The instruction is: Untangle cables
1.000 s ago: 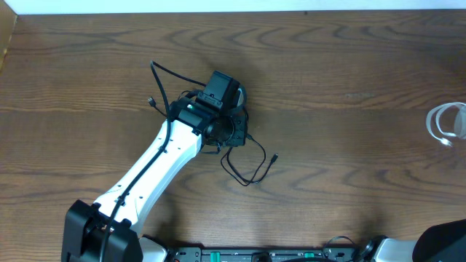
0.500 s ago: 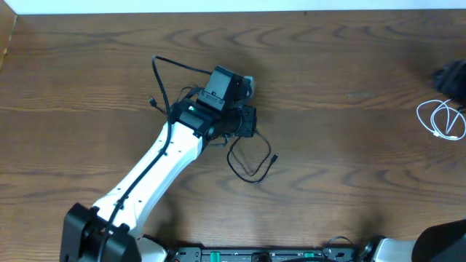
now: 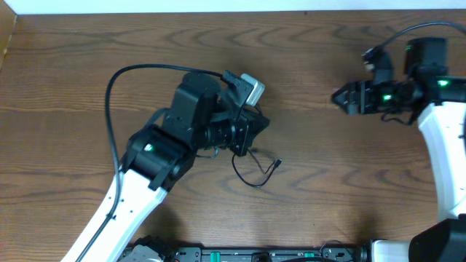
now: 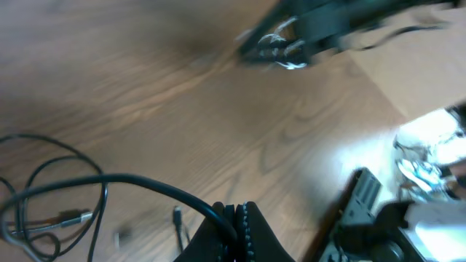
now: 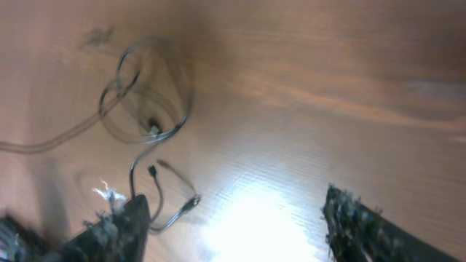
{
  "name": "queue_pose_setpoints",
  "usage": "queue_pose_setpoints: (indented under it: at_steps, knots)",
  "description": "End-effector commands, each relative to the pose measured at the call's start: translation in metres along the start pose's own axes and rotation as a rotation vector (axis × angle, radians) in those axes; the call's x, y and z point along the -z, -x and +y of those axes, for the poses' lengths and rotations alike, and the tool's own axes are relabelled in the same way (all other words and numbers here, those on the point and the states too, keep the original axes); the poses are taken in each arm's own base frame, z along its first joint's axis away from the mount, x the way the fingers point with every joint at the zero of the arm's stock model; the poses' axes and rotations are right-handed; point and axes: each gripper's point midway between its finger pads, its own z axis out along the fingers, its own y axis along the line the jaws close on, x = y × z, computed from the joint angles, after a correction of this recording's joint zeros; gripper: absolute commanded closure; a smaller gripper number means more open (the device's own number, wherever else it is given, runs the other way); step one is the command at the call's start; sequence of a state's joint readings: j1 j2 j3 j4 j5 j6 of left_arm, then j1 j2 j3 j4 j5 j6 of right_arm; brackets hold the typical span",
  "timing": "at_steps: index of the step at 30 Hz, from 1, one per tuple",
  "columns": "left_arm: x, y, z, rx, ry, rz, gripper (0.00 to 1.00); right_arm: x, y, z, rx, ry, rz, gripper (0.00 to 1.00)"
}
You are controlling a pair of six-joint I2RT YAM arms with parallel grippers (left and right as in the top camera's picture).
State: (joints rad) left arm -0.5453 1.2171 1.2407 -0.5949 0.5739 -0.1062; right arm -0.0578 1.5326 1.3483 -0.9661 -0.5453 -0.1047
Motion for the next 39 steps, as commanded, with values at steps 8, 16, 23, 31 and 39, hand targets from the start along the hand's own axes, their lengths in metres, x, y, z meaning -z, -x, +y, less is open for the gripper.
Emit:
queue_pose_setpoints:
  at_steps: [8,16,23,31,39]
  knots:
    - [0.029,0.013,-0.039,-0.156,-0.129,-0.071,0.93,-0.058,-0.05,0.071,0.28,0.245,0.106,0.24]
    - [0.032,0.009,-0.047,-0.161,-0.172,-0.06,0.92,-0.098,-0.064,0.094,0.383,0.295,0.049,0.24]
    - [0.034,0.007,-0.057,-0.166,-0.228,-0.056,0.93,-0.114,-0.064,0.136,0.545,0.377,-0.04,0.14]
    - [0.036,0.006,-0.067,-0.173,-0.289,-0.053,0.93,-0.091,-0.054,0.21,0.753,0.668,-0.21,0.13]
    - [0.036,0.006,-0.067,-0.173,-0.292,-0.052,0.93,-0.069,-0.035,0.237,0.777,0.781,-0.324,0.15]
